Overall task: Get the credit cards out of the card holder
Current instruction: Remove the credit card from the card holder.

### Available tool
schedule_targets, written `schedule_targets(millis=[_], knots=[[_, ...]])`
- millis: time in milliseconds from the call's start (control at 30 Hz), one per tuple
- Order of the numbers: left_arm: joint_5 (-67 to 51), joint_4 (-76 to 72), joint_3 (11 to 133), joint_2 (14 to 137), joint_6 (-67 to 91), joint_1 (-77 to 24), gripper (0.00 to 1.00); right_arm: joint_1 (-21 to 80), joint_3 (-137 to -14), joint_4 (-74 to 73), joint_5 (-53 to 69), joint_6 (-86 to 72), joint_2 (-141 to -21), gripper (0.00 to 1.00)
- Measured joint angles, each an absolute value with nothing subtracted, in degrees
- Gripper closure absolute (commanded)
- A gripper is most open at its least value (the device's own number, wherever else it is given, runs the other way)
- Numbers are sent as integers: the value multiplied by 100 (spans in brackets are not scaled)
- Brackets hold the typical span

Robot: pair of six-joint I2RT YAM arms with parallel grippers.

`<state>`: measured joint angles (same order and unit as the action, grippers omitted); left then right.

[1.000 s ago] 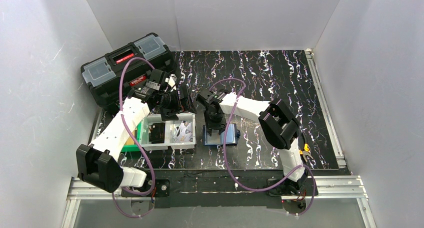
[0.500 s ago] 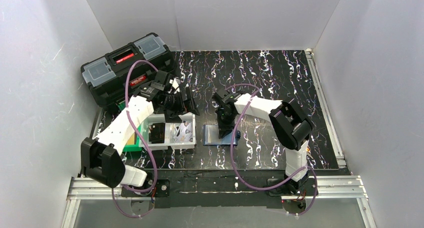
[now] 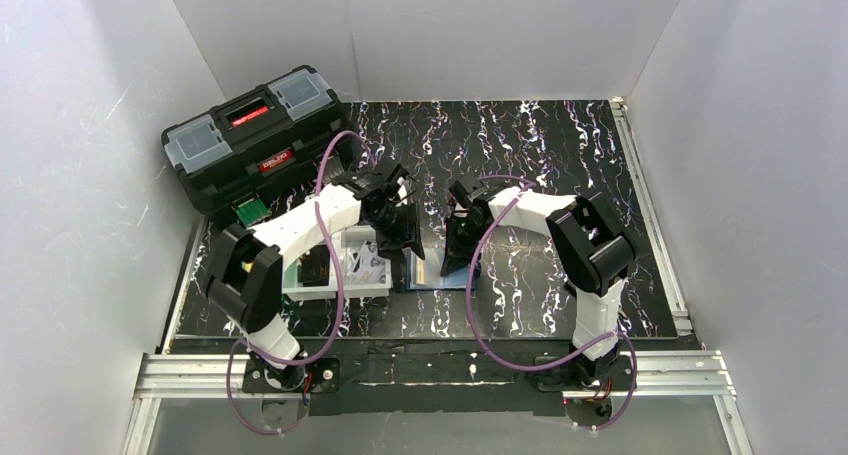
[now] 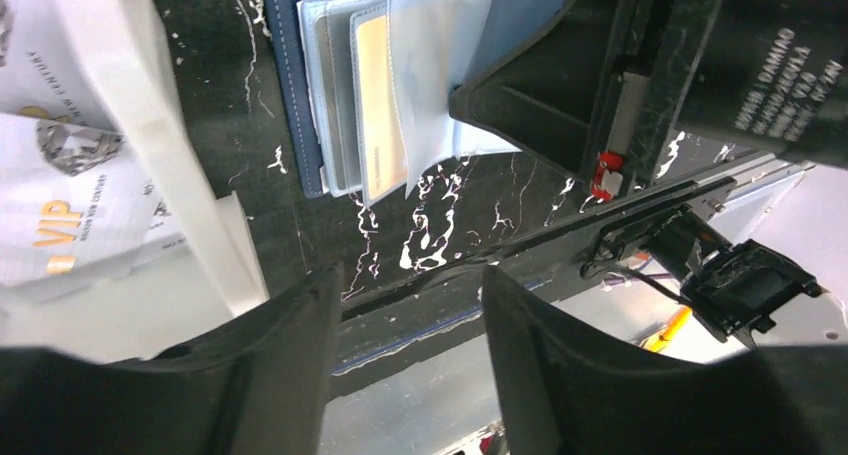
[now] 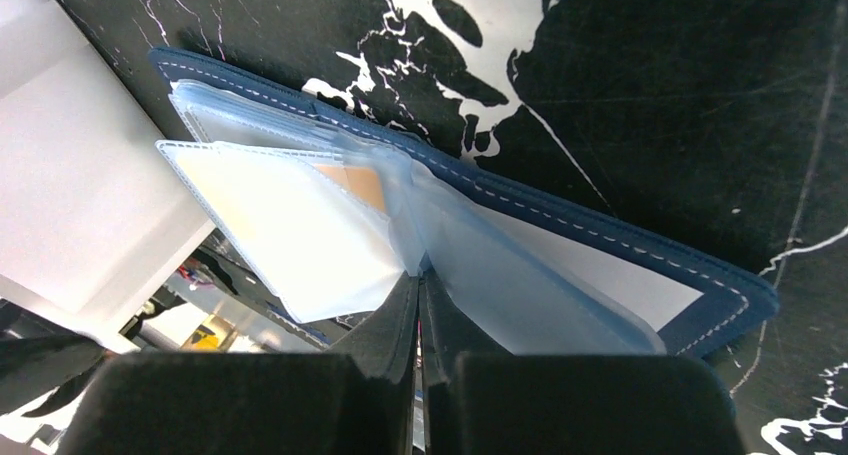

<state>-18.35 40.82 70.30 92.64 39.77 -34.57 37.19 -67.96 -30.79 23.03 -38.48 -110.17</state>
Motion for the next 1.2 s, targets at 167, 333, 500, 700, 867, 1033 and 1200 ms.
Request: schedule_targets(millis=[167,333,500,700,867,1033,1200], knots=[[-1728,3988,7164,9784,4001,-3575,65,3660,-6740,-2998,2432,-3780,-11015,94],[-1557,3948,7183,10084,3983,-3588,67,3594,-6694,-2963,2552,-3726,-11015,94],[-1544,3874,7183,10276,3962,-3586,67,3570,-6685,-2961,2576,-3715,-11015,94],[-1597,3701,7181,10394,3964,-3588,67,3568,-6683,-2958,2582,-3704,-11015,94],[-1660,3568,7181,10481,3964,-3588,67,3568,-6683,-2958,2585,-3704,-11015,94],[-1732,3448,7172,10597,3968,-3588,68,3568,-6683,-2958,2585,-3704,-11015,95],[-1796,3385,7159,10674,3988,-3588,72,3568,-6683,-2958,2587,-3701,-11015,95]])
